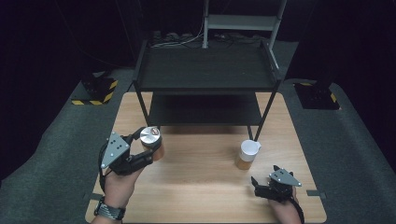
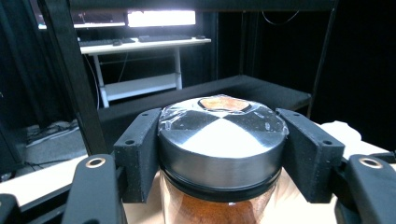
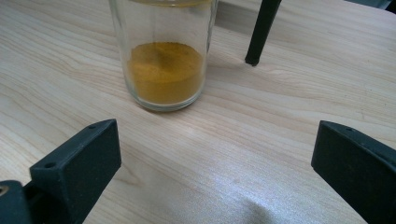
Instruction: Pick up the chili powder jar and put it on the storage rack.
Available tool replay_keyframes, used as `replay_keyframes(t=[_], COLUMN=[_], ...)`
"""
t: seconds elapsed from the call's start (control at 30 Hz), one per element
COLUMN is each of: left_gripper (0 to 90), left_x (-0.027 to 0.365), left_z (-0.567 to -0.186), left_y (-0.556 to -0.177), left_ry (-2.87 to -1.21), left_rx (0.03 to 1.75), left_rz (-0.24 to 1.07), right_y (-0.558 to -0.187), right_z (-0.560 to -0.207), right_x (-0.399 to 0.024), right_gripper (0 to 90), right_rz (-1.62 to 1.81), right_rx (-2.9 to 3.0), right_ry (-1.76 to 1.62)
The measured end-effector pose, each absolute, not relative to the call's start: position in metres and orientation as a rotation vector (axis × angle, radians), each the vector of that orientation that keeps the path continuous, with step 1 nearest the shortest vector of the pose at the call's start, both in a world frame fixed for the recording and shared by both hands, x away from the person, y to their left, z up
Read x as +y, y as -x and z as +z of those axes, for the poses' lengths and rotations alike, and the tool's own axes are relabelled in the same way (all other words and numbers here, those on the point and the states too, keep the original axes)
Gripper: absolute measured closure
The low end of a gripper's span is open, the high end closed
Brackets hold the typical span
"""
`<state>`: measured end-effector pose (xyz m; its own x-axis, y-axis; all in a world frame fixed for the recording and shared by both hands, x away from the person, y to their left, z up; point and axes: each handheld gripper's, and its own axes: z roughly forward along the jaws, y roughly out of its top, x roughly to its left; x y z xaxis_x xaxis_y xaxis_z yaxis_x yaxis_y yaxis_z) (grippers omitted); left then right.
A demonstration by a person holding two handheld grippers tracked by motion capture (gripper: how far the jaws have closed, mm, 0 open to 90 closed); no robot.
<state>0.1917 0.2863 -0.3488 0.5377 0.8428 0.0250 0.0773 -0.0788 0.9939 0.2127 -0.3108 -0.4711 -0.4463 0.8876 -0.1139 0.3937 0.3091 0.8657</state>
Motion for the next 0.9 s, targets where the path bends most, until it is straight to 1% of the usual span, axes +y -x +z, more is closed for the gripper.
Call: replay_keyframes(t=[0.27, 0.6, 0.9], left_gripper=[34.6, 34.6, 34.5], left_x=[0.285, 0.282, 0.27], left_z=[-0.332, -0.309, -0.288], left_y=[-0.196, -0.205, -0.213], left_ry=[-1.505, -1.491, -1.468], left_rx=[0.795, 0.765, 0.728], left_rz=[0.788, 0.775, 0.781], right_y=[-0.213, -0.213, -0.213], right_z=[-0.471, -0.472, -0.472], right_x=[-0.311, -0.312, -0.313], right_gripper=[0.7, 0.7, 0.7], right_rz=[1.068, 1.075, 1.084], right_rx=[1.981, 1.98, 1.978], right_ry=[-1.129, -1.13, -1.137])
